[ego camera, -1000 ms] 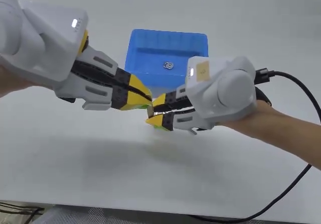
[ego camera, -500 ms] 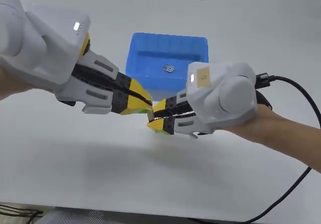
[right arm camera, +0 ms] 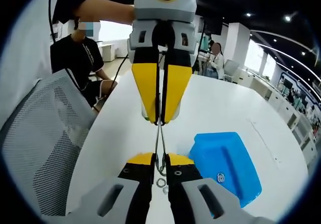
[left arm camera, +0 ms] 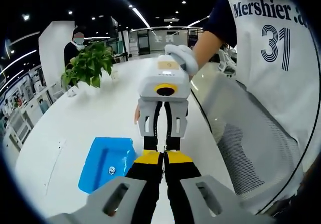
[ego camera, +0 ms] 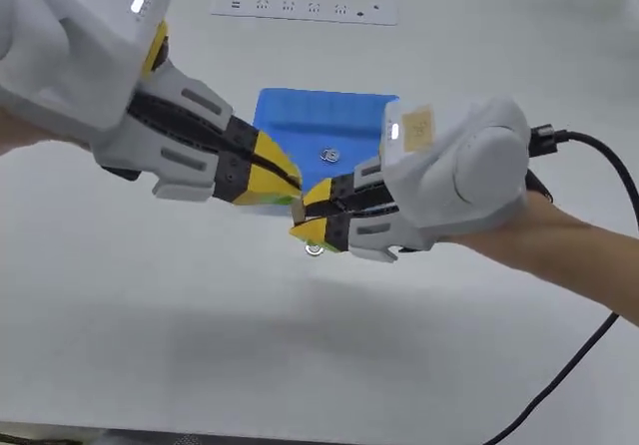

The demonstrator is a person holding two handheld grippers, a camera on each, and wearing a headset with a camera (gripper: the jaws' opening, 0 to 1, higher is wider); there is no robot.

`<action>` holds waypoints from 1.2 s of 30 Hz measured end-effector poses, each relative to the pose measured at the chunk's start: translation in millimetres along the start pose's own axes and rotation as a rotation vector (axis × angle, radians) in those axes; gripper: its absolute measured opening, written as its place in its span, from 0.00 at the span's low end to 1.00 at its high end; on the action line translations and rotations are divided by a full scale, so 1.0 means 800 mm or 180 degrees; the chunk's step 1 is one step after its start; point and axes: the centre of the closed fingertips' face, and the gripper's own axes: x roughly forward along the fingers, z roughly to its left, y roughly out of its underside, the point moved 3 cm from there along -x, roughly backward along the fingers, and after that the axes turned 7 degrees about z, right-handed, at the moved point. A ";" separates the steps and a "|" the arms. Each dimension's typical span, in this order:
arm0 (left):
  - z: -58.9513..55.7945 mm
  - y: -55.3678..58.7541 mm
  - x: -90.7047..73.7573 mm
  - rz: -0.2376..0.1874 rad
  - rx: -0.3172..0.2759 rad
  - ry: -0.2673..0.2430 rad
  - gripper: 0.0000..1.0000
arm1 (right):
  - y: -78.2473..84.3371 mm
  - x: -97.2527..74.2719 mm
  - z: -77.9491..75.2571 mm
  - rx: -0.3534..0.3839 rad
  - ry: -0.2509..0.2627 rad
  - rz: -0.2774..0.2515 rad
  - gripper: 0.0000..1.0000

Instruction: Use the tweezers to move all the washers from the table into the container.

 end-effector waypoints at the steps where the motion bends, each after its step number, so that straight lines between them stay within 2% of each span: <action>1: 0.002 -0.003 -0.002 -0.0001 0.0014 -0.0002 0.05 | -0.003 -0.003 -0.004 -0.0029 0.0023 -0.0001 0.10; 9: 0.024 -0.028 -0.017 0.0025 0.0251 -0.0023 0.05 | -0.022 -0.021 -0.027 -0.0124 0.0169 -0.0042 0.10; 16: 0.049 -0.039 -0.024 0.0023 0.0360 -0.0030 0.05 | -0.031 -0.031 -0.056 -0.0143 0.0307 -0.0082 0.10; 21: 0.075 -0.034 -0.017 0.0017 0.0381 -0.0058 0.05 | -0.022 -0.028 -0.084 -0.0125 0.0387 -0.0056 0.10; 26: 0.102 -0.024 -0.008 0.0001 0.0345 -0.0074 0.05 | -0.009 -0.021 -0.109 -0.0035 0.0376 -0.0058 0.10; 31: 0.123 -0.003 0.009 0.0017 0.0250 -0.0039 0.05 | 0.011 -0.003 -0.123 0.0014 0.0261 -0.0019 0.10; 36: 0.136 0.016 0.026 0.0055 0.0164 -0.0029 0.05 | 0.030 0.015 -0.133 0.0111 0.0151 0.0002 0.10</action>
